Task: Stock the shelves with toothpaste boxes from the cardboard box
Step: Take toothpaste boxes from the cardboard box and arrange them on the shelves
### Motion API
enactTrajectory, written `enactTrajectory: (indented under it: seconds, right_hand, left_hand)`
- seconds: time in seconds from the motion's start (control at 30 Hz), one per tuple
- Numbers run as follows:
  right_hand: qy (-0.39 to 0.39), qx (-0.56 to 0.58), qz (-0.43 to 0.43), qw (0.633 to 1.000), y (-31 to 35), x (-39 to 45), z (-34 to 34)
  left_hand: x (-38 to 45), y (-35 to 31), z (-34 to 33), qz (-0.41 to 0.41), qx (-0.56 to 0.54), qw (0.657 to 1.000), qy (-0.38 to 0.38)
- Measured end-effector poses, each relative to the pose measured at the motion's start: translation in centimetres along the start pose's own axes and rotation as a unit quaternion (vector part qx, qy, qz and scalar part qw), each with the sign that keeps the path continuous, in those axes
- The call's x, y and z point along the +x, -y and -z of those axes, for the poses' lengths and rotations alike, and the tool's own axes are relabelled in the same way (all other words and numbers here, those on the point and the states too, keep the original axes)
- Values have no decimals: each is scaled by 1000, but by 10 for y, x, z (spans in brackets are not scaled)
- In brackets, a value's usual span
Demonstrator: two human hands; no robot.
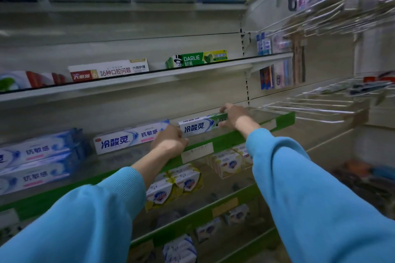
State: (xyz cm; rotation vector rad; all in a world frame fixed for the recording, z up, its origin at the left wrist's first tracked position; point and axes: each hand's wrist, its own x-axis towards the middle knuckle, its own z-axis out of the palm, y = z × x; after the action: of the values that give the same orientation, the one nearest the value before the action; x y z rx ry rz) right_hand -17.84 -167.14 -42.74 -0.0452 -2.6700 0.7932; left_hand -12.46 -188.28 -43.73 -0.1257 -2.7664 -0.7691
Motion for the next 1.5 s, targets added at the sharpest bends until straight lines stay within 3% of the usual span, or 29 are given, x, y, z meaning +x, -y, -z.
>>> enactTrajectory:
  seconds: [0.3, 0.87, 1.07, 1.27, 1.33, 1.5]
  right_hand:
    - [5, 10, 24, 1000, 17, 40, -26]
    - [-2, 11, 16, 1000, 22, 57, -37]
    - [-36, 49, 39, 997, 20, 27, -17]
    - [-3, 35, 85, 996, 39, -33, -3]
    - [10, 28, 116, 993, 53, -56, 0]
    - [11, 61, 179, 982, 101, -102, -8]
  left_hand:
    - [7, 9, -12, -18, 59, 998, -24]
    - [16, 17, -17, -26, 43, 998, -28]
    - [7, 12, -13, -33, 41, 998, -36]
    - [-10, -1, -1, -31, 32, 999, -10]
    - [-20, -5, 7, -46, -18, 999, -11]
    - [-59, 18, 40, -55, -70, 992, -91]
